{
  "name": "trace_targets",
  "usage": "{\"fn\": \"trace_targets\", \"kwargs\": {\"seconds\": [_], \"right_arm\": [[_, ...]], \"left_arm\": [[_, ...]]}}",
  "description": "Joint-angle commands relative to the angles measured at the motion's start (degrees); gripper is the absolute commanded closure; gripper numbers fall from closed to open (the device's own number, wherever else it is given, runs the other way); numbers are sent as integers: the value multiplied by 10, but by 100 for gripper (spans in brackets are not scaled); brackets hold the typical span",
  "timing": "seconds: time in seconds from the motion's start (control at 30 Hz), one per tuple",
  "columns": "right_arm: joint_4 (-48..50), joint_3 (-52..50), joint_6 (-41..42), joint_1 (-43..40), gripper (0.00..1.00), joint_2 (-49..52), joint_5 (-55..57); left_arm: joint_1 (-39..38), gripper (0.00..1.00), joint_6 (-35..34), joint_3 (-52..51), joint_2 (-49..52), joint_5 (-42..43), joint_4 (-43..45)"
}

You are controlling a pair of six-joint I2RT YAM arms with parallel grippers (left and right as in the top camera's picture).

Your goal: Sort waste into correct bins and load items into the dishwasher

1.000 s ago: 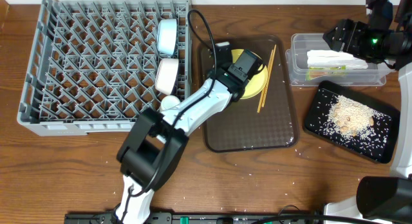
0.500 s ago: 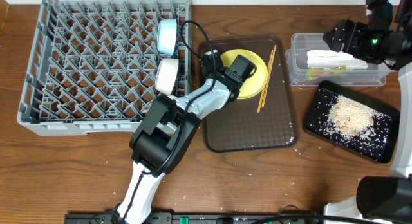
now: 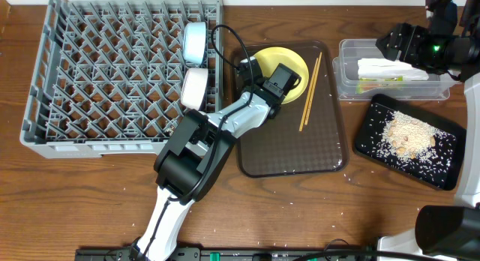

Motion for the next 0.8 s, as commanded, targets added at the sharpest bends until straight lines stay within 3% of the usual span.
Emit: {"fn": "trace_targets", "kwargs": {"seconds": [0.0, 0.07, 0.13, 0.4, 0.73, 0.77], "right_arm": [[-1, -1, -8, 2, 14, 1, -3], [-1, -1, -8, 2, 12, 1, -2], [0, -1, -8, 2, 1, 1, -2], [0, -1, -8, 2, 1, 1, -2], [0, -1, -8, 2, 1, 1, -2], [0, -1, -8, 2, 1, 1, -2]], "left_arm": [[4, 93, 66, -9, 1, 34, -16], [4, 93, 98, -9, -23, 50, -22], [4, 93, 124, -9, -55, 70, -38], [9, 93, 163, -9, -146, 158, -77], [38, 92, 180, -9, -190, 179, -102], [40, 88, 175, -9, -188, 198, -109]]}}
